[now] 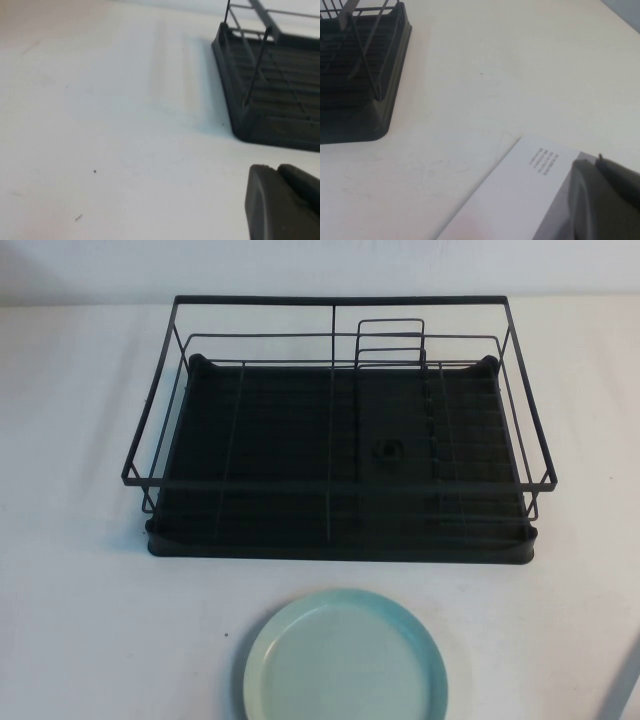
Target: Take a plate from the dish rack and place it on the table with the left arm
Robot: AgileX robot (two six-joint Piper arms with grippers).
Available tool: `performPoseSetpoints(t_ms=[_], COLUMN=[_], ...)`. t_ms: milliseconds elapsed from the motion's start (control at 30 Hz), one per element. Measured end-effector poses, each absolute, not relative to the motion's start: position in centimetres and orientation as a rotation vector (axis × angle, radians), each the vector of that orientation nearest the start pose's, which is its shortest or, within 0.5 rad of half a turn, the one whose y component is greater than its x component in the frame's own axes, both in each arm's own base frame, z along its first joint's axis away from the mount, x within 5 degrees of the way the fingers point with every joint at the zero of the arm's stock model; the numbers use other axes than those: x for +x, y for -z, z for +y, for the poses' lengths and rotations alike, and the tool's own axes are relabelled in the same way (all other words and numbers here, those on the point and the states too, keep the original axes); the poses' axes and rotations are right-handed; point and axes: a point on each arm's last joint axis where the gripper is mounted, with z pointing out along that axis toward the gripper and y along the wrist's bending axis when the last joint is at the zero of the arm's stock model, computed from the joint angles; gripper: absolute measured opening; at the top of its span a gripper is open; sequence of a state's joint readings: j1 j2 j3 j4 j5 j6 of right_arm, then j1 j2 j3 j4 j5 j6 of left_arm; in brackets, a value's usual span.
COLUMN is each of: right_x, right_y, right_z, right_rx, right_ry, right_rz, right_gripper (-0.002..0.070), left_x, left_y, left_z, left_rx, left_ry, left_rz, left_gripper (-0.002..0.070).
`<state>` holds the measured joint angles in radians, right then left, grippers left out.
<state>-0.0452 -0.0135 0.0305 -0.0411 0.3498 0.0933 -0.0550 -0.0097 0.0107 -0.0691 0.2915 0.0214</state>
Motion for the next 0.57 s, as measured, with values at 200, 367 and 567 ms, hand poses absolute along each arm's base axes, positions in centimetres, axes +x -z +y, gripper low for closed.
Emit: performPoseSetpoints(t_ms=[200,367,567], right_x=[5.3,5.3,5.3], right_y=[-17.21,-17.21,-17.21], right_z=[-0.37,-0.37,-0.37], right_rx=[0.102,0.102,0.102], right_ry=[0.006,0.006,0.006], right_rz=[1.847,1.847,1.847], right_gripper=[-0.002,-0.002,-0.002], left_x=[5.32,5.32,5.32], left_y=[-17.51,-17.49,-17.49], left_z=[-0.47,-0.47,-0.41], left_rx=[0.075,0.17,0.195], left_ry=[0.049,-0.025,-0.053], left_rz=[1.838,1.834,1.832], left_gripper=[-0.0001,-0.0002,-0.0002])
